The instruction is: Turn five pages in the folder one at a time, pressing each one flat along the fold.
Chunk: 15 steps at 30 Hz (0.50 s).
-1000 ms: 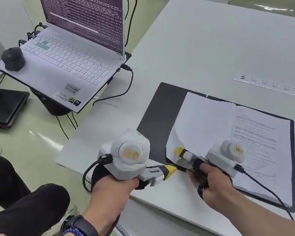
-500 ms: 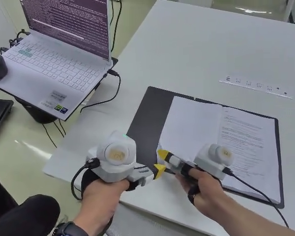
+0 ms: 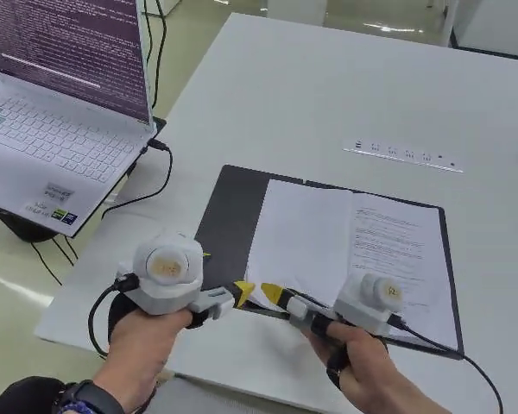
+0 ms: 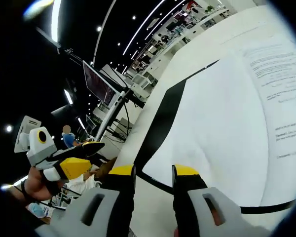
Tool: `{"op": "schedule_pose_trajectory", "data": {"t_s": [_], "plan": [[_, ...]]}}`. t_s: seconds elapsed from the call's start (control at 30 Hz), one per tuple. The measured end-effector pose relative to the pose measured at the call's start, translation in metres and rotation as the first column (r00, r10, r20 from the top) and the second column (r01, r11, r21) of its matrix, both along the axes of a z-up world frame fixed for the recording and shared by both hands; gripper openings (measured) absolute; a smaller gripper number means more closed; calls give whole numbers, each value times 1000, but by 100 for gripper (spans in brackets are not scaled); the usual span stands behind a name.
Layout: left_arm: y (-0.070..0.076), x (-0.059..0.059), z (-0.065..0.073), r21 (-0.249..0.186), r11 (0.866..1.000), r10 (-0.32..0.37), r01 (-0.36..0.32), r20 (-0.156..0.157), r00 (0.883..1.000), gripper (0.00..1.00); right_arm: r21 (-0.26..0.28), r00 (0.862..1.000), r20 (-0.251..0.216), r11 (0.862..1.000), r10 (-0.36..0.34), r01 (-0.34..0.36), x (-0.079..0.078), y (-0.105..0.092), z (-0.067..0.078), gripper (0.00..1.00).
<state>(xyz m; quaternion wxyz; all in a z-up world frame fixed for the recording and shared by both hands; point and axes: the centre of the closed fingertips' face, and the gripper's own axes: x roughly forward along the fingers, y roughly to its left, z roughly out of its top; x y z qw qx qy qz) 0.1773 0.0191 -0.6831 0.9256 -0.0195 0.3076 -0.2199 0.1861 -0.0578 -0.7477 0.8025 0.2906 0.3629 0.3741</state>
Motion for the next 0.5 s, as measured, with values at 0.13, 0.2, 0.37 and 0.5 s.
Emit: {"op": "schedule_pose_trajectory", "data": {"t_s": [0.13,0.2,0.37,0.5], "plan": [[-4,8,-4,6,999,-32,32,-6,999,43,-37,999,40,999,-33,34,5,-25,7,27],[-8,11,-6,2,999,-50,50,-8,999,38,-37,998,49,998,-48,50,7,-35,11,27],[-19,17,-13,6,995,-97,97,-19,995,29,-65,994,80,994,-78,84,17,-56,19,28],[-28,20,-24,34,990,-135,136,-35,990,19,-72,989,96,990,-112,119,23,-72,25,32]]}}
